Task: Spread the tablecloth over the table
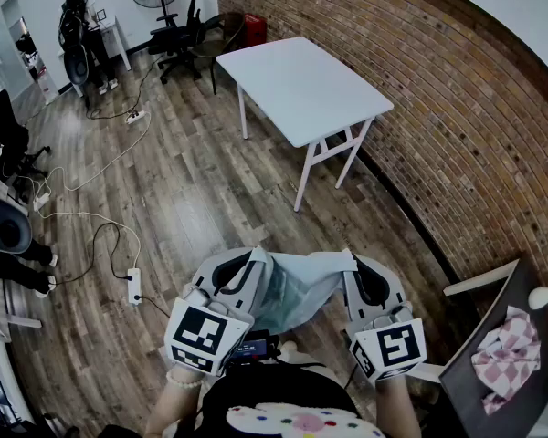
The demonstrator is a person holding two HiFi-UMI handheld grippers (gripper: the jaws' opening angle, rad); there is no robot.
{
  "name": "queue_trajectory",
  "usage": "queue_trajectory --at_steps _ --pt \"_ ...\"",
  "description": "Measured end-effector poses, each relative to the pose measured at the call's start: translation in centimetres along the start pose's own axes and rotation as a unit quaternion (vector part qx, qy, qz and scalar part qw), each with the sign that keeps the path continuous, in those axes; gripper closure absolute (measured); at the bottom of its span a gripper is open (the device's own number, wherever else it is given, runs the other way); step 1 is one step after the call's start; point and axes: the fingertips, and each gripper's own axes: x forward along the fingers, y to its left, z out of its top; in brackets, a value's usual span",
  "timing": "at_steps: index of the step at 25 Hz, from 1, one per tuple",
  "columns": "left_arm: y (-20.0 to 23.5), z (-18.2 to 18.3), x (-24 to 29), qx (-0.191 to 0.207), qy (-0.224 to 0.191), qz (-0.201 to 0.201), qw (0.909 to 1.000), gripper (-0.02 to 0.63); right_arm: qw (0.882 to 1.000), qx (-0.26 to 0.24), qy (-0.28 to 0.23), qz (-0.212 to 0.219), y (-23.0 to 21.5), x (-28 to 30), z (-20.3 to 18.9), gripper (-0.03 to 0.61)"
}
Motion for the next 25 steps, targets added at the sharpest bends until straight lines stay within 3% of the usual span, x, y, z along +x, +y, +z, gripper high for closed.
queue_trajectory --at_steps 19,25 --pt "2.9 1.2 0.0 -0.004 -0.013 0.011 0.9999 0.600 1.000 0.010 -0.024 -0.011 -0.3 2.1 2.1 0.543" --pt "4.9 3.3 -0.1 0.009 -0.060 0.000 0.9982 0.600 0.998 0.006 -0.051 -0.034 -0.6 3.1 4.5 0.543"
